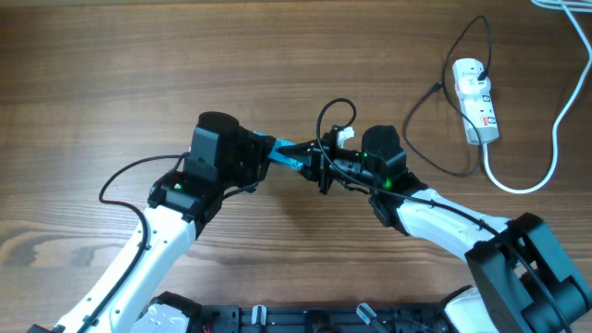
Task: Plug charger to phone and switch on socket
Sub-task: 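Regrasp the phone's bottom end with the left gripper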
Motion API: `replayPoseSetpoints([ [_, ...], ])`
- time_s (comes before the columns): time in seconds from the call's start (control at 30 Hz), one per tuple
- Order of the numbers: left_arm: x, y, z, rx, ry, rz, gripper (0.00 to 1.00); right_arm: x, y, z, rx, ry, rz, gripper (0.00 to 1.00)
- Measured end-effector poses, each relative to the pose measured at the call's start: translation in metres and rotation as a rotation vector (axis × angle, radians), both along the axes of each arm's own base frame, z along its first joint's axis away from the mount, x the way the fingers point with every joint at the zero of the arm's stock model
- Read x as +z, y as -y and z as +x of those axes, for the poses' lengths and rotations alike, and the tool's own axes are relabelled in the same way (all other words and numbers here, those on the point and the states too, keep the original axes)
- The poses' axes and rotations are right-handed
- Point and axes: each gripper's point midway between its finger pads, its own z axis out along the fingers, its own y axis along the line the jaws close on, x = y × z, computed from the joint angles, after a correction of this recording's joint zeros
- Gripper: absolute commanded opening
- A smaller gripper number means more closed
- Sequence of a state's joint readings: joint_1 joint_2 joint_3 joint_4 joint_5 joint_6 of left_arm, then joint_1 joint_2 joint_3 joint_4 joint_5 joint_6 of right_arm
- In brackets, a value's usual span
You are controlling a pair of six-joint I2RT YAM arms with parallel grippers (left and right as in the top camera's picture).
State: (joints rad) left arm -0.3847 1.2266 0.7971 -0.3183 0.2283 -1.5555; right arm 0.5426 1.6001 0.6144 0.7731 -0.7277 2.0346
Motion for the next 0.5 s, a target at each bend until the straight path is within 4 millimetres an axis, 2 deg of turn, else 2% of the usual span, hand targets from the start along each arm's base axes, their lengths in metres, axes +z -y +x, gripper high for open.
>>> replayPoseSetpoints([
  [0.1,-0.0008,0.0001,-0.0003,0.023,-0.018,-0.02,0.04,0.0005,0.0001,0.0014,-0.009,-0.017,0.005,0.04],
  [0.2,0.0006,0.0003,0.0012,0.059,-0.034,-0.054,0.04,0.0009,0.0005,0.0027,-0.022,-0.044,0.015,0.05],
  [0.3,0.0012,0.0006,0.0016,0.065,-0.037,-0.062,0.04,0.0009,0.0005,0.0027,-0.023,-0.049,0.016,0.18],
  [0.43,0.0052,0.0029,0.0042,0.05,-0.023,-0.09,0.04,-0.0004,-0.0005,0.0012,-0.011,-0.036,0.001,0.28],
  [0.5,0.0046,0.0,0.0046,0.031,-0.027,-0.099,0.04,-0.0039,-0.0019,-0.0005,-0.001,-0.035,-0.019,0.37],
])
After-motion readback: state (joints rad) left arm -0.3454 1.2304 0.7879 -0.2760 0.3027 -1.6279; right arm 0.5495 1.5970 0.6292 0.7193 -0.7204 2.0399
